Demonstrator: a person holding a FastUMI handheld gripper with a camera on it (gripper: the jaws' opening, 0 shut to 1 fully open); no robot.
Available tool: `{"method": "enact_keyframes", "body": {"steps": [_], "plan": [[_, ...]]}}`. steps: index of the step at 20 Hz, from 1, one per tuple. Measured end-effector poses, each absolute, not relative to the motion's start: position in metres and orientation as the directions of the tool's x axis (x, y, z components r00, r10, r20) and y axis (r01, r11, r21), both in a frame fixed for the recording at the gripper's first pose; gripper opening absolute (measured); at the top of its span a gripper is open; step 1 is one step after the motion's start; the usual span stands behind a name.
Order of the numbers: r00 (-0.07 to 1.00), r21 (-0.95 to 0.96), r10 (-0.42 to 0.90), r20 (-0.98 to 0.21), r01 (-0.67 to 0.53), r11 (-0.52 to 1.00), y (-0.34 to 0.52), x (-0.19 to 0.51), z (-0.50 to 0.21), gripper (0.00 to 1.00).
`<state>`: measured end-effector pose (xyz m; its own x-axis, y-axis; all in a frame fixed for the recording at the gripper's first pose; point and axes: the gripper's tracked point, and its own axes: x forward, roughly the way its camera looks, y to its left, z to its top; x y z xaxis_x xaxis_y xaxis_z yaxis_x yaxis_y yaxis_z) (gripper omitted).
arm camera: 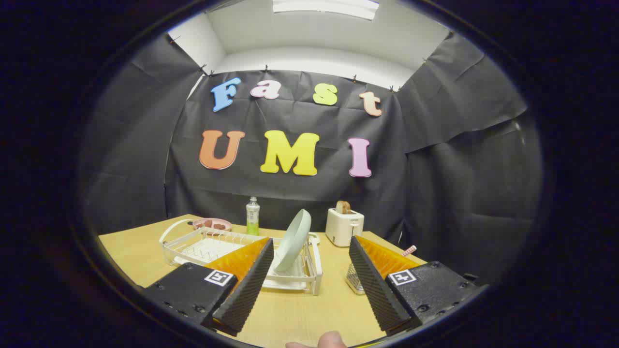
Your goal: Take the plate from the dish rack, then take the spoon from the basket and place it into the plate.
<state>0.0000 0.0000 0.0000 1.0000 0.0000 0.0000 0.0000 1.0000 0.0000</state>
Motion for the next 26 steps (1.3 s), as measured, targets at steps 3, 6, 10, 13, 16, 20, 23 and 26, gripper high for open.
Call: {"method": "enact_keyframes", "body": {"steps": [3,6,10,13,16,20,23,26], "plan": [[1.0,-0.024,0.011,0.003,-0.01,1.0,0.009,0.002,0.0,1.0],[1.0,-0.025,0.02,0.0,-0.02,1.0,0.011,0.002,0.001,1.0],[1.0,0.005,0.025,-0.005,-0.025,1.0,0.01,0.003,0.003,1.0],[0.999,0.008,0.027,-0.024,-0.027,1.0,0.011,0.003,0.0,1.0],[0.999,0.001,0.026,-0.024,-0.026,1.0,0.01,0.001,0.001,1.0],[0.999,-0.008,0.032,-0.023,-0.032,0.999,0.006,-0.001,0.002,1.0],[0.999,-0.009,0.047,-0.023,-0.047,0.999,0.002,-0.002,0.001,1.0],[0.995,-0.02,0.08,-0.06,-0.081,0.997,-0.001,0.003,-0.003,1.0]]}}
